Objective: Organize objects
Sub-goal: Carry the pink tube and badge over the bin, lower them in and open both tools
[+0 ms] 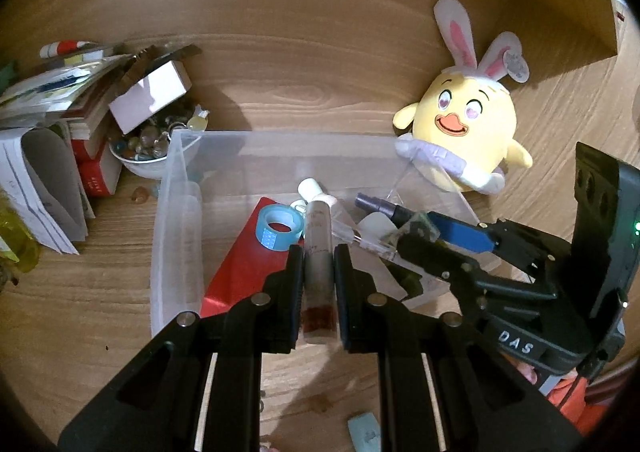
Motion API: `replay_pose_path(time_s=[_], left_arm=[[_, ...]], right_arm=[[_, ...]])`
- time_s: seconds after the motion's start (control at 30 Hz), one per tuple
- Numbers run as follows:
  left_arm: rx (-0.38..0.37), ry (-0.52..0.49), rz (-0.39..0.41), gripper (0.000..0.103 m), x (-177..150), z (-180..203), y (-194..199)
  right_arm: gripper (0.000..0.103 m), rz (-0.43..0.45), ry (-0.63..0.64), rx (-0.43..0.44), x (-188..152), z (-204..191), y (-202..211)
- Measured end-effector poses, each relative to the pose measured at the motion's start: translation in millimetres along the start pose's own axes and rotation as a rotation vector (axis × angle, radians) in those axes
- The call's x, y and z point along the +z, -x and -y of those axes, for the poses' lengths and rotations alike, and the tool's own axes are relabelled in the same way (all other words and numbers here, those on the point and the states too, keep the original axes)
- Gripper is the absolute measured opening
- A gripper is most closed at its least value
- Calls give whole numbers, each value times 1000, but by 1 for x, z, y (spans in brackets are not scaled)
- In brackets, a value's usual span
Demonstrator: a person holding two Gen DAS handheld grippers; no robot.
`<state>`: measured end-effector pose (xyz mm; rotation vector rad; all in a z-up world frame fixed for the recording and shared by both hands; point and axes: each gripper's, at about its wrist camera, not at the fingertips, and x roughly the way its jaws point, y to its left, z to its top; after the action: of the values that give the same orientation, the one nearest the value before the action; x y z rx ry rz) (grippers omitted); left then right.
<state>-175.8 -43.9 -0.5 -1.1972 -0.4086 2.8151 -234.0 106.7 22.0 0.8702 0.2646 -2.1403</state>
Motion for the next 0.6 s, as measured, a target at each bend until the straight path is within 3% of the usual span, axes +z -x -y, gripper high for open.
replay_pose_path(time_s=[0.4,0.6], left_arm=[[0,-7,-43,14,4,1,-16],[10,-15,-27,15,4,4,-9]], right_arm=[[32,-20,-15,-15,0,4,-7],[36,-11,-13,-13,1,4,-2]])
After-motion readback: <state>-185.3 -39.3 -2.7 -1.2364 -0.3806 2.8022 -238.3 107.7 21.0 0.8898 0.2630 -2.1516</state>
